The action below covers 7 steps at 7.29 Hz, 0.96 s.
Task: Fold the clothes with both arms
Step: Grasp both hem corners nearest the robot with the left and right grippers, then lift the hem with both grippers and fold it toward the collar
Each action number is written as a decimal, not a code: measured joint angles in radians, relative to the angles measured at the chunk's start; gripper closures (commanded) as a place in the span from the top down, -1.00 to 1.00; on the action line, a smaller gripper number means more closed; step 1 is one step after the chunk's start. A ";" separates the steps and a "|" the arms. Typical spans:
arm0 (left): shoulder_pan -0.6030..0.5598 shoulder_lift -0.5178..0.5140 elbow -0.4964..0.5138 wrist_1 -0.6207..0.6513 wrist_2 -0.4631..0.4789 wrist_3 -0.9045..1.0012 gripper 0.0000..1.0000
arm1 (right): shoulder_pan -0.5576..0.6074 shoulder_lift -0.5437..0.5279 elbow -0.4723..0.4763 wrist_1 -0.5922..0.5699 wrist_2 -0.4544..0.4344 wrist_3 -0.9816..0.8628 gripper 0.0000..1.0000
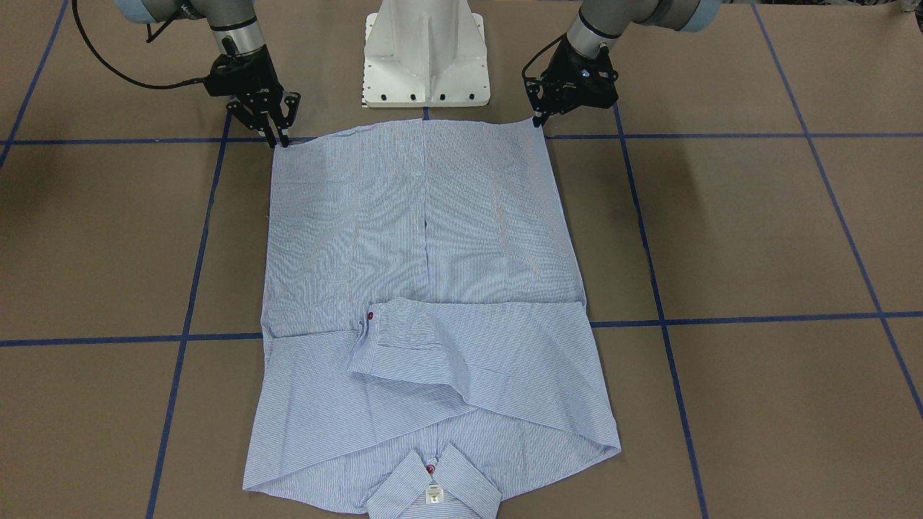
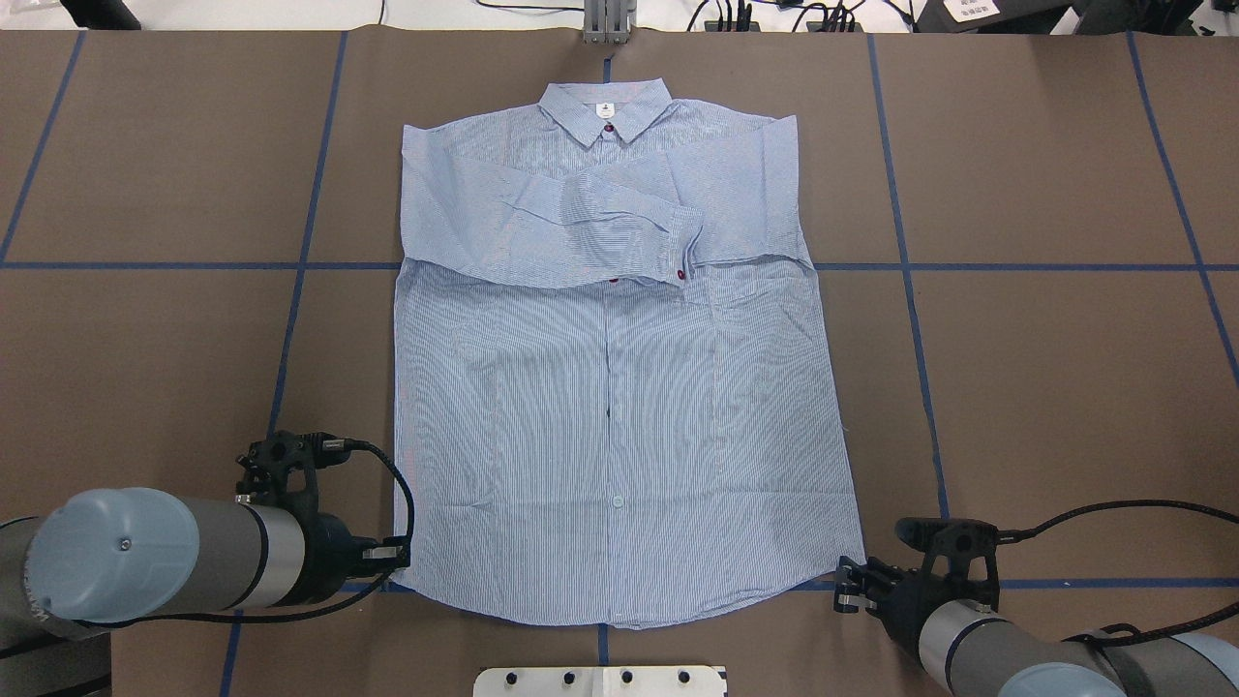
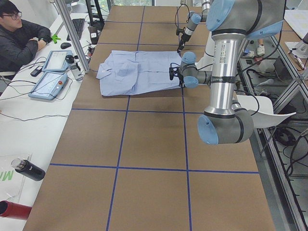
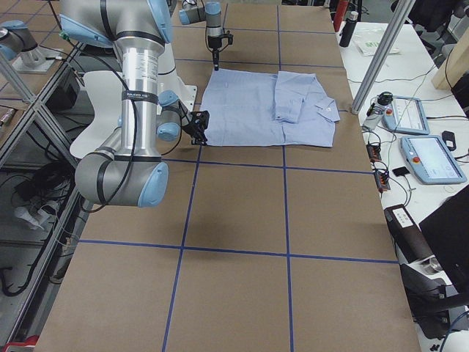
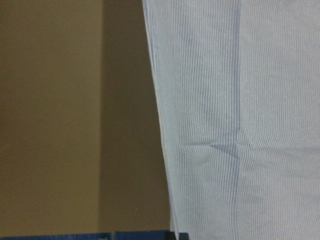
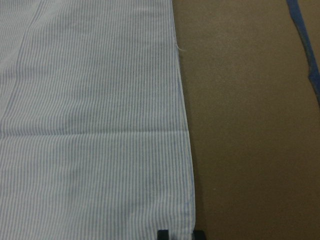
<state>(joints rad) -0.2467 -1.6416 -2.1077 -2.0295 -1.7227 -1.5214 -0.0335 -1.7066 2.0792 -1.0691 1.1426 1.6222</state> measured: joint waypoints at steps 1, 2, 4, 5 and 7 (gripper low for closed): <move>0.000 0.001 0.000 0.000 0.000 0.000 -1.00 | -0.002 0.000 0.000 0.000 -0.011 -0.001 -1.00; 0.000 0.001 0.000 0.000 -0.001 0.000 -1.00 | -0.003 0.000 0.001 0.000 -0.017 -0.002 -1.00; 0.000 0.001 0.000 0.000 -0.002 0.000 -1.00 | 0.000 0.003 0.016 -0.001 -0.022 -0.004 -1.00; -0.001 0.003 -0.010 0.001 -0.005 0.002 -1.00 | 0.003 0.004 0.048 -0.007 -0.014 -0.006 -1.00; -0.010 0.030 -0.082 0.004 -0.085 0.012 -1.00 | 0.043 -0.001 0.172 -0.070 0.085 -0.008 -1.00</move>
<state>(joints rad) -0.2569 -1.6112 -2.1897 -2.0258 -1.8081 -1.5098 0.0099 -1.7081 2.2509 -1.1393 1.2280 1.6141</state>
